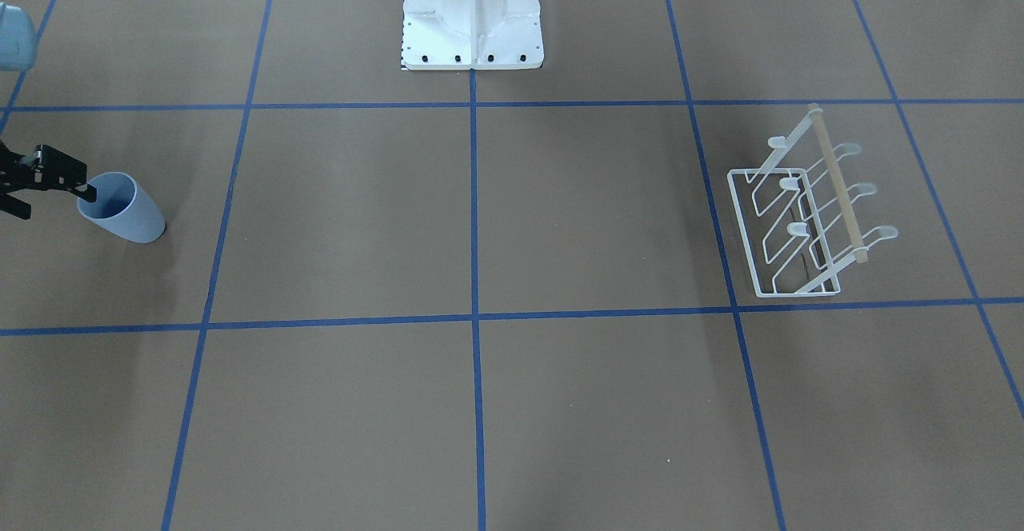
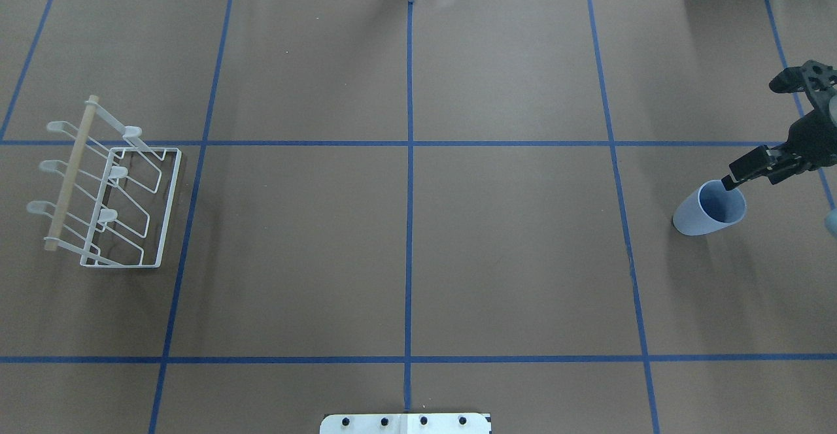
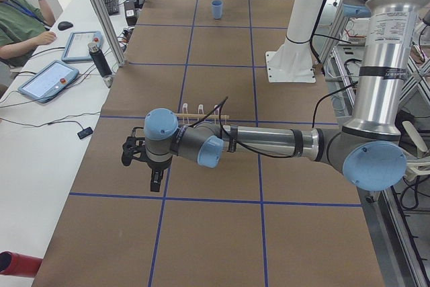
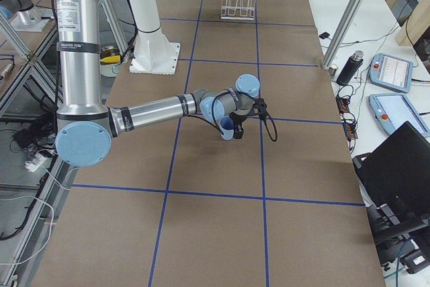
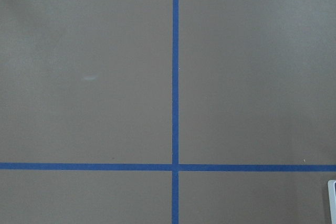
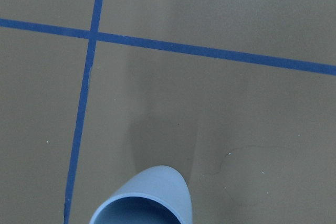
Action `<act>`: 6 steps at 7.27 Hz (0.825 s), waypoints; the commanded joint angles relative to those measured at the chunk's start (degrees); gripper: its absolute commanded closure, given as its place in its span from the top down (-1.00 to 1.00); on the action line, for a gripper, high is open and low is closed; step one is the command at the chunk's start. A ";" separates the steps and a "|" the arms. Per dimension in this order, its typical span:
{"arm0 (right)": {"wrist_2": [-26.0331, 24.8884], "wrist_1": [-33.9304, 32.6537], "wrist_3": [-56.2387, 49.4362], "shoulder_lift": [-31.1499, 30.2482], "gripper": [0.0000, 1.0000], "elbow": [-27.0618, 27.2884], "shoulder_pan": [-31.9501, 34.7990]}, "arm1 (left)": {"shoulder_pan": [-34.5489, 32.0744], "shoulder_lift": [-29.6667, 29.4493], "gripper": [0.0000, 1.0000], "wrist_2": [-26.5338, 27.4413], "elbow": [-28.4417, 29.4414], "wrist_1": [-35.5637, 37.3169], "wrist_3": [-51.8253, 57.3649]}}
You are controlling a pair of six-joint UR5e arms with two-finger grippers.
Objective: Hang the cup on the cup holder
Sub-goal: 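Move the right gripper down to the pale blue cup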
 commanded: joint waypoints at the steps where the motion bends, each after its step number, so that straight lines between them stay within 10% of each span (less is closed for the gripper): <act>1: -0.57 0.16 0.13 -0.13 1.00 -1.03 -2.31 | 0.00 0.19 0.98 -0.01 -0.24 0.00 0.42; 4: -0.66 0.25 0.05 -0.30 0.79 -2.69 -2.58 | 0.00 0.19 0.97 -0.09 -0.32 0.00 0.51; 6: -0.48 0.25 0.13 -0.30 -0.09 -2.79 -3.19 | 0.00 0.11 0.97 -0.09 -0.15 0.00 0.51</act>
